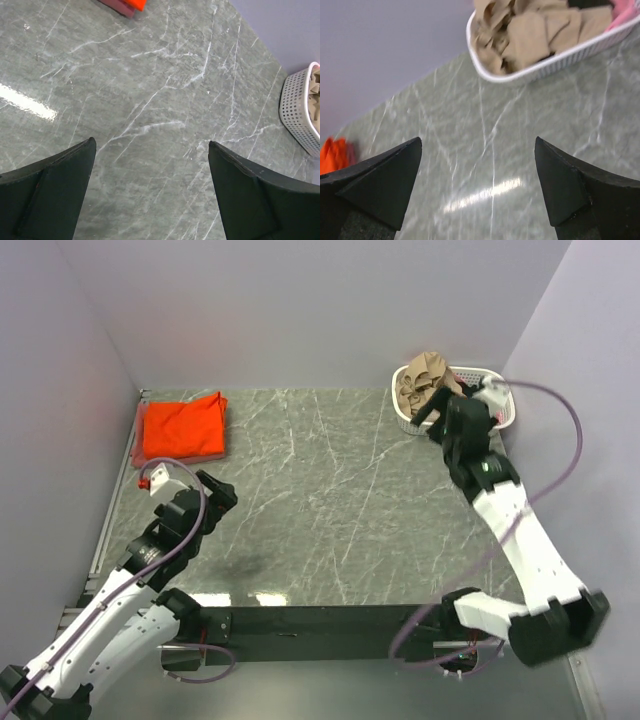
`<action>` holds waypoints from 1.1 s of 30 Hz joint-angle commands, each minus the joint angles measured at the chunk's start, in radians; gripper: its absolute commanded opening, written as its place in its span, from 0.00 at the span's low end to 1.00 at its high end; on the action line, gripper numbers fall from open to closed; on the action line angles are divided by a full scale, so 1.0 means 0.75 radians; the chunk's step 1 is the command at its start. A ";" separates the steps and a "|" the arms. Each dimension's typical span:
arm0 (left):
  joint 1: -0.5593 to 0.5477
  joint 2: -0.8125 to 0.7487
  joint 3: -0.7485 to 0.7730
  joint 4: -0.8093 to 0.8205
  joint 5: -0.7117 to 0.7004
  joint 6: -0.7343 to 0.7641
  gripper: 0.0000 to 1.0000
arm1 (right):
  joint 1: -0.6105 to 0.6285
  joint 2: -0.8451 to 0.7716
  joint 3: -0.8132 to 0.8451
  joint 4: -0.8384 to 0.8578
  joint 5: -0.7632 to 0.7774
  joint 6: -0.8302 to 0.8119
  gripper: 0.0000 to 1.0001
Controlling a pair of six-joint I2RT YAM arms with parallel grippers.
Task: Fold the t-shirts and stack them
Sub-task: Grab the tshirt from the pile
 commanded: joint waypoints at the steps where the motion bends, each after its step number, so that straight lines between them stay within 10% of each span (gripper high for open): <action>1: -0.003 0.023 0.066 0.008 -0.024 0.015 0.99 | -0.125 0.273 0.244 -0.051 -0.026 -0.066 1.00; 19: -0.003 0.043 0.049 0.026 -0.010 0.005 0.99 | -0.317 1.599 1.514 -0.074 -0.319 -0.137 0.96; 33: -0.003 0.070 0.031 0.034 0.023 0.030 0.99 | -0.360 1.898 1.572 0.298 -0.385 0.206 0.82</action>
